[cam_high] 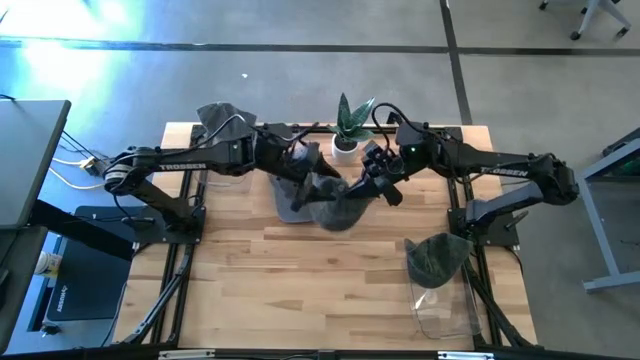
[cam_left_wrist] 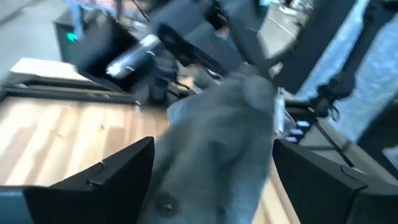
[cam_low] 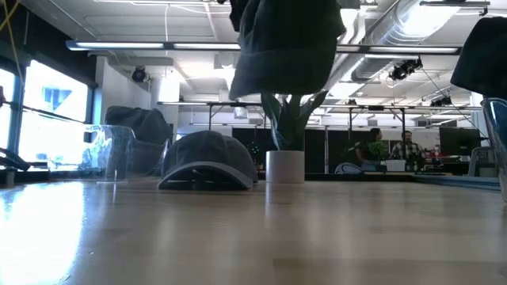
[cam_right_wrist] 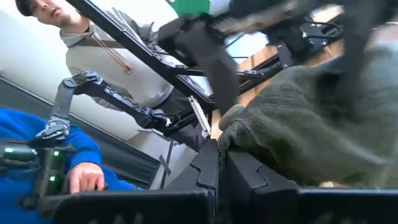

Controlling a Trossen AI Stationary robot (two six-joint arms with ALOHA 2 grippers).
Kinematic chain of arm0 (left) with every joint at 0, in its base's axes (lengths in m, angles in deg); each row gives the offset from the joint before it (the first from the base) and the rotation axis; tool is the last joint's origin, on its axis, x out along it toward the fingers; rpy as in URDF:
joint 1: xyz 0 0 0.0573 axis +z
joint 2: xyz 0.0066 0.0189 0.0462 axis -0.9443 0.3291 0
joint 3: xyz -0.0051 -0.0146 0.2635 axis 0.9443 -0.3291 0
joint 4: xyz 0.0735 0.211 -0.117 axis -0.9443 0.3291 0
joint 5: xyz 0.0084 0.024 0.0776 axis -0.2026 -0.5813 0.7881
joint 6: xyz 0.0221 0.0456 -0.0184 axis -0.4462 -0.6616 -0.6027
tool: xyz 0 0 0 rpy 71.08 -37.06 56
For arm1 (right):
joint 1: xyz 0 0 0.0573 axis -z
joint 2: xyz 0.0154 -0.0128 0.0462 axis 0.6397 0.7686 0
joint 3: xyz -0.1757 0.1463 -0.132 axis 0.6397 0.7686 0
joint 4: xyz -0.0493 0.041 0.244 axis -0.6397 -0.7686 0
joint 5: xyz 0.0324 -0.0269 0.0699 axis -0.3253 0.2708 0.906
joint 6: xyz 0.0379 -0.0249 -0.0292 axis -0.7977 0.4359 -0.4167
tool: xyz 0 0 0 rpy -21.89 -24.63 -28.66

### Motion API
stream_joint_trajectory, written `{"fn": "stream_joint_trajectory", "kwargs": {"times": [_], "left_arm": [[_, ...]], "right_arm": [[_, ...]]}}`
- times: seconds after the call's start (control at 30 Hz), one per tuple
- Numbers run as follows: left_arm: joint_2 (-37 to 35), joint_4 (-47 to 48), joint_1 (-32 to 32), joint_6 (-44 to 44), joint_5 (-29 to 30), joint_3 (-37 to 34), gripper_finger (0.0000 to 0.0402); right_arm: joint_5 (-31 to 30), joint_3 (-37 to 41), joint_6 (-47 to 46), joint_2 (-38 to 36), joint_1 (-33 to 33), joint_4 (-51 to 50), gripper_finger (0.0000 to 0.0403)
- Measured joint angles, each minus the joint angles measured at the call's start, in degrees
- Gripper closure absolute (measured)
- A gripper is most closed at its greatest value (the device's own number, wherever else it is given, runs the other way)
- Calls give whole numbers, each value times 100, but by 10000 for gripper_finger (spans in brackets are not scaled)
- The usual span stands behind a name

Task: Pick & Place hat
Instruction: Put the black cap into the bottom transparent bin

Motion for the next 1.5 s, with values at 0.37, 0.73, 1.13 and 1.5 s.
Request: {"fn": "stream_joint_trajectory", "kwargs": {"times": [0.37,0.73,1.13,1.5], "left_arm": [[91,43,1,-469,-1181,13,96],[91,903,3,-1101,-1914,13,266],[-399,63,5,-913,-3475,13,396],[-831,-1455,1,104,-3889,416,400]], "right_arm": [[11,-87,-101,-26,-98,-26,397],[378,-87,-479,-184,-98,-48,394],[1469,-87,-1028,-248,-397,-38,394],[756,-87,-938,-221,-411,1812,346]]}}
